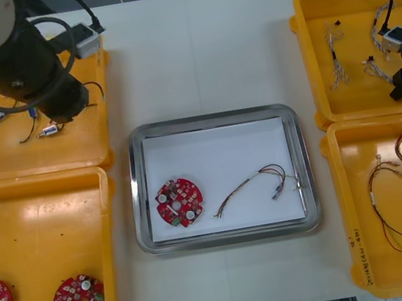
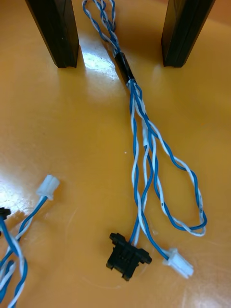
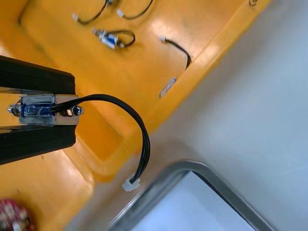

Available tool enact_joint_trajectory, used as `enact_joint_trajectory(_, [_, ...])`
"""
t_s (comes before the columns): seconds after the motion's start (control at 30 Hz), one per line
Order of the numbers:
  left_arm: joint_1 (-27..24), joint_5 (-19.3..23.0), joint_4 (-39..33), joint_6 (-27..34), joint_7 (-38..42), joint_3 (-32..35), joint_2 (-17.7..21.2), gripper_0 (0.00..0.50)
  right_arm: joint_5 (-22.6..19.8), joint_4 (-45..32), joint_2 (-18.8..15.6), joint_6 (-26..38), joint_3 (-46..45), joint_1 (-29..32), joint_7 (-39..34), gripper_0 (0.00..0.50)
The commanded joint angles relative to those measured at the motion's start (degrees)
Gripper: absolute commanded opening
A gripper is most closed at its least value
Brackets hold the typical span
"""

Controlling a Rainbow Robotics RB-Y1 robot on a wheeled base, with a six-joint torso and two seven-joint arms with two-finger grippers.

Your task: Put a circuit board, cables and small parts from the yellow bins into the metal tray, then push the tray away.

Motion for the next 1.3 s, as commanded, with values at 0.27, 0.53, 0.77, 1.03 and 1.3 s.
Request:
enact_joint_trajectory(0.27, [-3.2, -0.1, -5.0, 0.5, 21.3, -12.1, -5.0, 0.0, -0.4, 0.4, 1.1, -1.3, 0.4, -1.8, 2.4, 0.5])
enact_joint_trajectory(0.53, [-3.4, -0.3, -4.0, -2.0, 28.3, -17.8, -7.3, 0.002, -0.9, 0.4, 1.1, -1.3, 0.7, -1.7, 2.1, 0.201])
enact_joint_trajectory(0.77, [-4.2, -0.4, 0.2, -5.9, 30.0, -21.3, -8.5, 0.001, -1.3, 0.4, 1.1, -1.1, 0.7, -1.7, 1.8, 0.0])
enact_joint_trajectory(1.03, [-4.8, -1.0, 5.5, -12.3, 32.0, -25.5, -9.9, 0.001, -1.9, 0.3, 1.1, -1.1, 0.7, -1.9, 1.7, 0.0])
enact_joint_trajectory(1.3, [-5.2, -1.2, 9.3, -17.4, 33.5, -28.6, -10.5, 0.001, -2.3, -0.7, 0.4, 1.0, -1.2, -2.1, 1.9, 0.0])
